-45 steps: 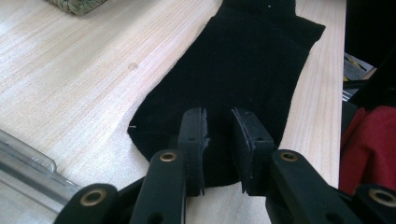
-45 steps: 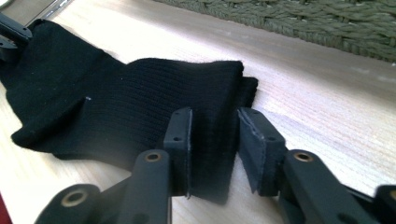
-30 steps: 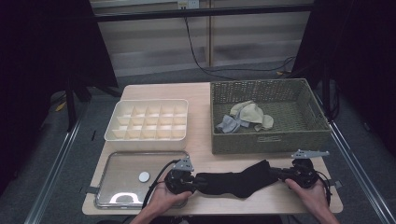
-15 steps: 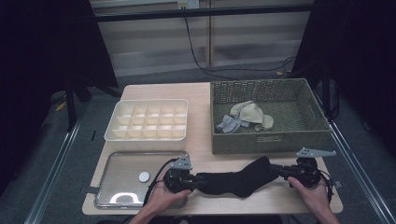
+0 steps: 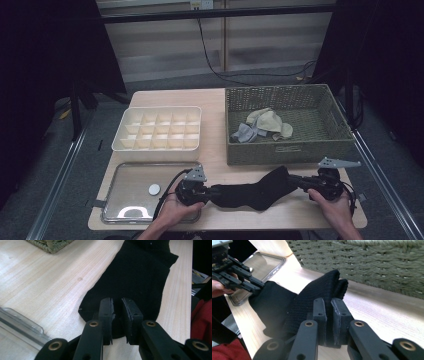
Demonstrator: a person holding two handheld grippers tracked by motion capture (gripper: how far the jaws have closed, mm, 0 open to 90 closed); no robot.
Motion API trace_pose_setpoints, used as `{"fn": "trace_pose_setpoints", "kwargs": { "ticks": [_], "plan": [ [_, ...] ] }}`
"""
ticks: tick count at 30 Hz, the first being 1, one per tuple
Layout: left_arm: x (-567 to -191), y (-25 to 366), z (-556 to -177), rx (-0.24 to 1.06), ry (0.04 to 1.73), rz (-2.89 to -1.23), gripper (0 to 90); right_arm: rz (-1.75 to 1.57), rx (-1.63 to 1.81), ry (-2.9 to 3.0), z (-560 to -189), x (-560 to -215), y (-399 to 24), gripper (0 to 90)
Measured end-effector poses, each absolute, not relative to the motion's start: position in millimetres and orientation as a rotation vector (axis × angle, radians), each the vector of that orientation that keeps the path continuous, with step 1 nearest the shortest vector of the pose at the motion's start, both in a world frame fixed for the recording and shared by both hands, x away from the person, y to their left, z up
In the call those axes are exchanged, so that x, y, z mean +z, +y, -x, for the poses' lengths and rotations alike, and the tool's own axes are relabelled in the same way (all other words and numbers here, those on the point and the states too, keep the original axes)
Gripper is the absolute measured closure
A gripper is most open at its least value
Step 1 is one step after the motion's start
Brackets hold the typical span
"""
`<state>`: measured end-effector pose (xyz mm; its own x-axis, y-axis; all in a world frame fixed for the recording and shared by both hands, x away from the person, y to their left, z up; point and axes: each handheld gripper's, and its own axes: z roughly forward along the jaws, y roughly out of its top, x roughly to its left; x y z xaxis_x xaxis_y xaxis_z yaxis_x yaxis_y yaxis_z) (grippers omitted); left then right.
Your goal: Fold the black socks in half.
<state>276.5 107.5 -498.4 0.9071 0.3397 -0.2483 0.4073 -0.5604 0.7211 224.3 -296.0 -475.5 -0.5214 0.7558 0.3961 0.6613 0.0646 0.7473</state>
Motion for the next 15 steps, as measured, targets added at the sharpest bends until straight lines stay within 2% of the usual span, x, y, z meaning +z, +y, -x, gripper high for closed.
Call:
{"fn": "trace_pose_setpoints", "kwargs": {
  "ticks": [15],
  "plan": [
    [-500,103,-272,-0.091,0.511,-2.222,76.8,-1.404,1.563,2.206,-225,-461,-278,82.0]
  ]
}}
